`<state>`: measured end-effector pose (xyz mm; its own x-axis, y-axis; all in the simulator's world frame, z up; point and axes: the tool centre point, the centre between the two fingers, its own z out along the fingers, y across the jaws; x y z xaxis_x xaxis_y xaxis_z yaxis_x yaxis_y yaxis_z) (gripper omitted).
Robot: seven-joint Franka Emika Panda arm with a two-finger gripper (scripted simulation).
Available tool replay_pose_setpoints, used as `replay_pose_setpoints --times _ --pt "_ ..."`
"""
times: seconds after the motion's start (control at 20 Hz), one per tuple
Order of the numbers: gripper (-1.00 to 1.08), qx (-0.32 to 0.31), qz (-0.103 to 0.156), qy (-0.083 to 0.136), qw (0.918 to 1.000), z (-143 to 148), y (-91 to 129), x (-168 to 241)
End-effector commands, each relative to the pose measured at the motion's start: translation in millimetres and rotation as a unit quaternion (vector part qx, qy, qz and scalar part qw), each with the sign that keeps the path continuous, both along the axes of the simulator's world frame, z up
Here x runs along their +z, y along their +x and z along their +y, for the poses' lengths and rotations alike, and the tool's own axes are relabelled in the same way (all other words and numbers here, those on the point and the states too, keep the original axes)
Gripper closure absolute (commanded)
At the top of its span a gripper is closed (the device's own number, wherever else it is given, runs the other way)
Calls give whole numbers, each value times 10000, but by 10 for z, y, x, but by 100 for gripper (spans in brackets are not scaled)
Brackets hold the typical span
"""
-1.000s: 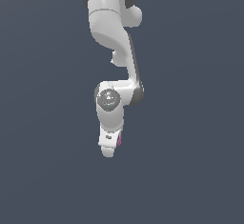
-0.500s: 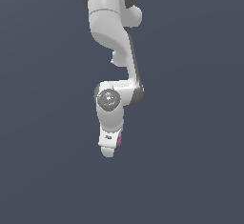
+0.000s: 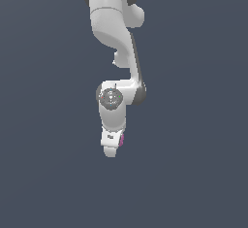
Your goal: Pick up the object and move it to a goal position.
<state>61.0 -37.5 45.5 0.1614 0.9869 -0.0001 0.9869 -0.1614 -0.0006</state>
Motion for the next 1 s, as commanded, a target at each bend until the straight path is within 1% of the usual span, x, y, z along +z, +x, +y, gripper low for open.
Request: replay_pose_setpoints --times 0.0,0.6,0.95 --pt "108 -1 -1 0 10000 6 -65 6" --pt "108 -1 -1 0 10000 56 -586 50" --pt "108 -1 -3 -1 10000 72 -763 68"
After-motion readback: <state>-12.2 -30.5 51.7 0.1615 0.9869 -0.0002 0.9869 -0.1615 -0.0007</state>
